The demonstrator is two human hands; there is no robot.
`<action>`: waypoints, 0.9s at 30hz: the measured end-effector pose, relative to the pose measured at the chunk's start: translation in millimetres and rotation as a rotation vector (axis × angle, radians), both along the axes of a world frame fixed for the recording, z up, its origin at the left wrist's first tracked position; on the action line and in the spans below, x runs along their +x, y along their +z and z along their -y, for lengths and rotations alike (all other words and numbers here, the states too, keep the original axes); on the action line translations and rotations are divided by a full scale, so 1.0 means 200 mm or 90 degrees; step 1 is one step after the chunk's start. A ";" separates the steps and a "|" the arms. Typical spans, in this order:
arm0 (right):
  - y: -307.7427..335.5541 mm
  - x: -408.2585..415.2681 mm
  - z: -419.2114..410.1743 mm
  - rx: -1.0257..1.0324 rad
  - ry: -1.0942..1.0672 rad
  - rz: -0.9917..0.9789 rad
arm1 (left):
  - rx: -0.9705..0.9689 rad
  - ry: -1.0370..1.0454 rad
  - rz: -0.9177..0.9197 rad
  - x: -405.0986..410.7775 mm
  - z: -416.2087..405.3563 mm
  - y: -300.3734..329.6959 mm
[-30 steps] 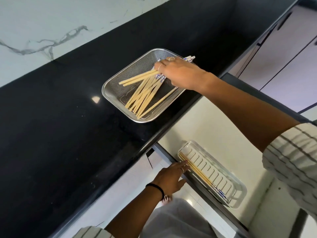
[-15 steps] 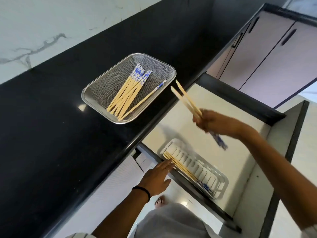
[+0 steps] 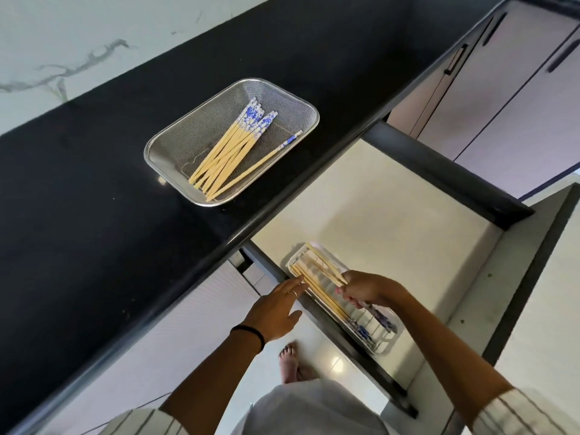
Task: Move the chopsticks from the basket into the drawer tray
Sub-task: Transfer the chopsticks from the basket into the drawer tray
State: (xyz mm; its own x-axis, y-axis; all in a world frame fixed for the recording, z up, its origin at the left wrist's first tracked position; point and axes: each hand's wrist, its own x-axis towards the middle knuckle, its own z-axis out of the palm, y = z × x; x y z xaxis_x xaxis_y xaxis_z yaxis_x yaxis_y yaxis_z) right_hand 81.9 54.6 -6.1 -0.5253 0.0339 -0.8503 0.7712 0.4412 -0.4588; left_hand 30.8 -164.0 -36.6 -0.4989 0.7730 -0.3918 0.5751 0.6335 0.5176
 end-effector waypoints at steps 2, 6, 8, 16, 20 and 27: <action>-0.05 0.01 0.02 0.045 0.012 -0.018 | 0.005 0.013 -0.002 0.01 -0.01 0.00; -0.13 0.01 0.06 0.112 0.068 -0.047 | 0.023 0.033 -0.003 0.02 -0.01 -0.01; -0.16 0.03 0.07 0.144 0.118 -0.056 | 0.027 0.043 -0.005 0.03 -0.01 -0.02; -0.27 0.11 0.07 0.243 0.102 -0.168 | 0.035 0.064 -0.018 0.06 -0.01 -0.05; -0.30 0.16 0.07 0.267 0.056 -0.233 | 0.028 0.068 -0.021 0.06 -0.01 -0.06; -0.30 0.24 0.09 0.243 0.030 -0.297 | 0.019 0.068 -0.032 0.08 -0.03 -0.05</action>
